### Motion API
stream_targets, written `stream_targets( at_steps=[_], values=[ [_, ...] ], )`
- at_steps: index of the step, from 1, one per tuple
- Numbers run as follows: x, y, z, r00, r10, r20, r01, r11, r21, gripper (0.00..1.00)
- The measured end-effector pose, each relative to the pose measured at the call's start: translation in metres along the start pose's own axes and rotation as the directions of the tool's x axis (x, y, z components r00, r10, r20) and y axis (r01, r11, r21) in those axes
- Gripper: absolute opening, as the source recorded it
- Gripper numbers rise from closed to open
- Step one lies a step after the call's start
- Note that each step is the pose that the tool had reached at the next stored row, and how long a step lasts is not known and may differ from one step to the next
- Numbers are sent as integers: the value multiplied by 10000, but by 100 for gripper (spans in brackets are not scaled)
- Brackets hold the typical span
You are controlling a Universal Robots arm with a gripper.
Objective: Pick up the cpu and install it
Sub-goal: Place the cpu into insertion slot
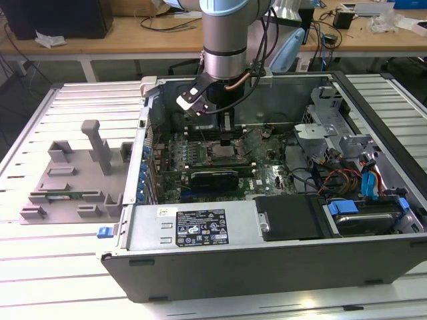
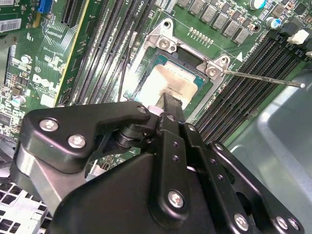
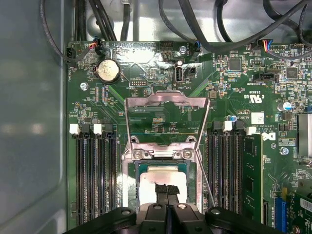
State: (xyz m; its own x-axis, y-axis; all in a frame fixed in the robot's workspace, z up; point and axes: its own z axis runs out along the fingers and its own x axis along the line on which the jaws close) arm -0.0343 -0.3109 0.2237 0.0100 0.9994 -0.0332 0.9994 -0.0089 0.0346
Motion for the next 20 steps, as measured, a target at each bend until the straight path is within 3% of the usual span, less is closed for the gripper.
stream_targets(
  at_steps=[11,20],
  values=[
    [-2,2,-54,10000,1,0,-1,10000,0,11],
    [-9,9,-272,10000,0,1,0,10000,1,11]
  ],
)
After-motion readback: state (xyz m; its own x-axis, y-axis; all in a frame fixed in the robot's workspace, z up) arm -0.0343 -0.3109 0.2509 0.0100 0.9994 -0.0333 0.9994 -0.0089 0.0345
